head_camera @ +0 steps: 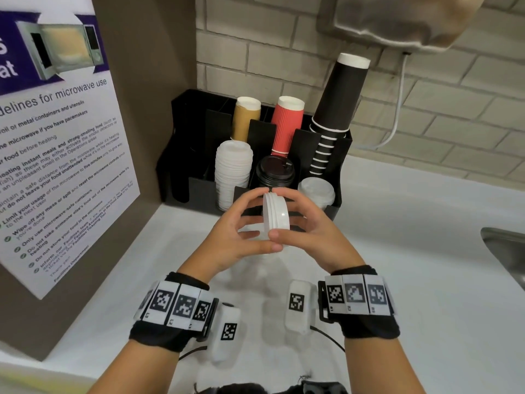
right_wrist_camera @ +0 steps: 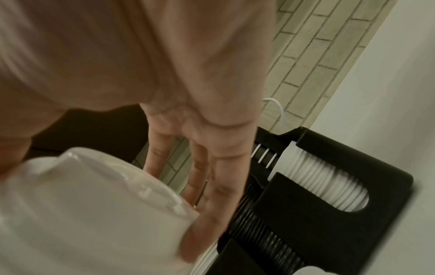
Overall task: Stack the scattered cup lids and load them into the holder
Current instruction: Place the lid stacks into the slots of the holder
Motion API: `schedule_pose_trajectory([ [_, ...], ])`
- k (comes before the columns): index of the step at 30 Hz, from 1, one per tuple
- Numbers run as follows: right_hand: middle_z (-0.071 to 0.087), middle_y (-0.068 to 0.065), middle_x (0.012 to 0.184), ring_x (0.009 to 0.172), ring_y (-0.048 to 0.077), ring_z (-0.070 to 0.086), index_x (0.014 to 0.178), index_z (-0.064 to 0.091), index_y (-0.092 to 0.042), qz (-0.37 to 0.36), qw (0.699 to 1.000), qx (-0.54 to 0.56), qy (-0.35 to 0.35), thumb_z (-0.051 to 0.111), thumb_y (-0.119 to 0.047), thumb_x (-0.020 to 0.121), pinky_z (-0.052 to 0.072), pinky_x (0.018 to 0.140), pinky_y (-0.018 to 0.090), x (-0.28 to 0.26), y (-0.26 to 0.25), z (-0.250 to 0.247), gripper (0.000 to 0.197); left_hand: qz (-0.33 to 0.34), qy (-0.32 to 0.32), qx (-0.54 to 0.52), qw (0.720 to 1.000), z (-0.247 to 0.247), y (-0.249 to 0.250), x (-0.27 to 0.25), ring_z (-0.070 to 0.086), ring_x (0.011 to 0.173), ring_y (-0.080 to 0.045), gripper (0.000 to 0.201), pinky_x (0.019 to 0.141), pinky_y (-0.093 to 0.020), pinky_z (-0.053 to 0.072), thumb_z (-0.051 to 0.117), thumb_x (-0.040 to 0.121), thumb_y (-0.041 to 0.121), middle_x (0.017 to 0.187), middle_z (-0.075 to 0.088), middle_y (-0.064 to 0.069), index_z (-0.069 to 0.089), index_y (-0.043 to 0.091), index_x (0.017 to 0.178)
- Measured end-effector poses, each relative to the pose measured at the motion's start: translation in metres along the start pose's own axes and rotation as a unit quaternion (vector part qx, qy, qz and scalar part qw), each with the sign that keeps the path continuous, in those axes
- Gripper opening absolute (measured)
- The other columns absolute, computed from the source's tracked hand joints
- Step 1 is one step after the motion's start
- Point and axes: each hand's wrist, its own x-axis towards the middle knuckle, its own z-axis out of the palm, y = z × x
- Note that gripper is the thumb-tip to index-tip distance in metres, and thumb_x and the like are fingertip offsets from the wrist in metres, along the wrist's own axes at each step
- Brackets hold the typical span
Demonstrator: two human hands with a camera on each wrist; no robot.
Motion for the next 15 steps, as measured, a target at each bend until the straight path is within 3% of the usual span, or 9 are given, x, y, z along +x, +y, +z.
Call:
schedule_pose_trajectory([
  [5, 0.062, -0.009, 0.110, 0.097, 0.006, 0.065, 0.116, 0.055, -0.043, -0.017, 0.999, -0.005, 0.032, 0.077, -0.028, 0.065, 0.054, 0.077, 0.024, 0.007, -0.001, -0.009, 0.057, -0.005, 0.004, -0.007, 1.000, -0.001, -0.004, 0.004, 0.056, 0.123, -0.011, 0.094, 0.098, -0.033, 0.051, 0.092, 0.060, 0.025, 0.141, 0.048, 0.011, 0.041, 0.046, 0.136],
  [8, 0.060, 0.000, 0.111, 0.096, 0.013, 0.064, 0.110, 0.053, -0.039, -0.022, 0.988, -0.039, 0.149, 0.079, -0.018, 0.071, 0.052, 0.068, 0.019, 0.029, 0.000, -0.040, 0.052, -0.011, 0.041, -0.003, 0.999, -0.007, -0.004, 0.001, 0.057, 0.120, -0.007, 0.079, 0.094, -0.026, 0.051, 0.078, 0.065, 0.032, 0.139, 0.049, 0.012, 0.042, 0.045, 0.134],
  [11, 0.061, -0.001, 0.108, 0.094, 0.015, 0.059, 0.115, 0.052, -0.031, -0.027, 0.960, -0.164, 0.225, 0.078, -0.019, 0.074, 0.044, 0.062, 0.005, 0.059, 0.006, -0.079, 0.050, -0.015, 0.085, 0.012, 0.996, -0.012, -0.005, -0.002, 0.061, 0.112, -0.005, 0.064, 0.094, -0.024, 0.050, 0.074, 0.071, 0.033, 0.133, 0.053, 0.011, 0.048, 0.040, 0.130],
  [12, 0.060, 0.000, 0.110, 0.096, 0.016, 0.058, 0.118, 0.052, -0.030, -0.012, 0.952, -0.206, 0.225, 0.077, -0.021, 0.075, 0.045, 0.064, 0.008, 0.069, 0.009, -0.089, 0.050, -0.017, 0.097, 0.017, 0.995, -0.013, -0.006, -0.002, 0.062, 0.110, -0.005, 0.059, 0.093, -0.023, 0.050, 0.074, 0.075, 0.029, 0.132, 0.054, 0.011, 0.050, 0.038, 0.129],
  [15, 0.058, 0.004, 0.119, 0.108, 0.024, 0.055, 0.125, 0.052, -0.026, 0.042, 0.936, -0.293, 0.193, 0.075, -0.023, 0.074, 0.048, 0.089, 0.033, 0.090, 0.022, -0.106, 0.057, -0.018, 0.111, 0.025, 0.993, -0.016, -0.007, -0.004, 0.063, 0.106, -0.006, 0.050, 0.087, -0.015, 0.049, 0.072, 0.083, 0.016, 0.128, 0.056, 0.009, 0.054, 0.032, 0.127],
])
